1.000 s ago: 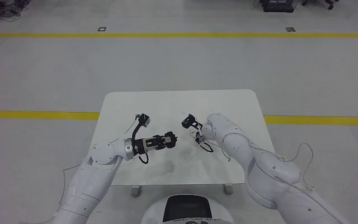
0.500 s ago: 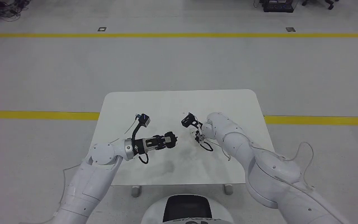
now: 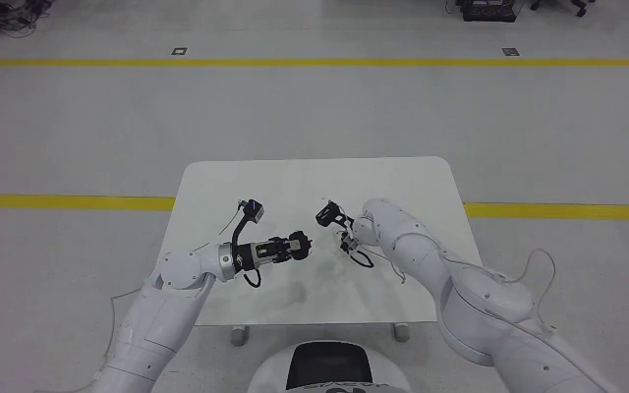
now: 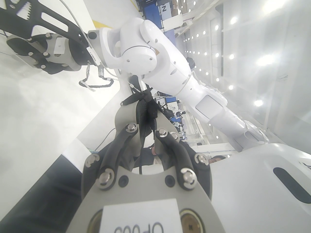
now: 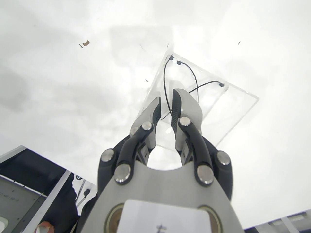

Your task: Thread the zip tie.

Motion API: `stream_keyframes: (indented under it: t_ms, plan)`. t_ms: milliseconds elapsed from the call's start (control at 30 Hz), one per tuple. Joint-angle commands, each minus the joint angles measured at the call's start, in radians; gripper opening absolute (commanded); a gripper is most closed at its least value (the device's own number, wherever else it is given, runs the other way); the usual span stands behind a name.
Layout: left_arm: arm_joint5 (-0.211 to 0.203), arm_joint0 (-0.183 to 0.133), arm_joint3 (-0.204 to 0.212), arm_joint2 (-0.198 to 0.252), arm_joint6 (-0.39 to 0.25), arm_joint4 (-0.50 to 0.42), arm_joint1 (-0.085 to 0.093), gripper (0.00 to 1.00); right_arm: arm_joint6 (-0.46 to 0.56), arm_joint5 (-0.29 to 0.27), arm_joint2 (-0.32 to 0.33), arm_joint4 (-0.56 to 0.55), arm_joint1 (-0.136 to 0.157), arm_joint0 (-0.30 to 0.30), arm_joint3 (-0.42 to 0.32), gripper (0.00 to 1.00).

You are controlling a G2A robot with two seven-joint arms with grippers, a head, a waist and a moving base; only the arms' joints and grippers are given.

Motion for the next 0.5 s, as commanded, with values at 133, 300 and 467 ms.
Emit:
stream_keyframes:
  t_ms: [133, 300, 467]
  plan:
    - [0.0, 0.0, 0.0, 0.0, 0.0, 0.0, 0.0, 0.0, 0.005, 0.0, 0.0, 0.002, 0.003, -0.004, 0.0, 0.12]
    - [0.0, 0.0, 0.0, 0.0, 0.0, 0.0, 0.0, 0.0, 0.008, 0.0, 0.0, 0.001, 0.002, -0.003, 0.006, 0.11]
    - [0.0, 0.0, 0.0, 0.0, 0.0, 0.0, 0.0, 0.0, 0.008, 0.0, 0.0, -0.001, -0.002, -0.001, 0.015, 0.06]
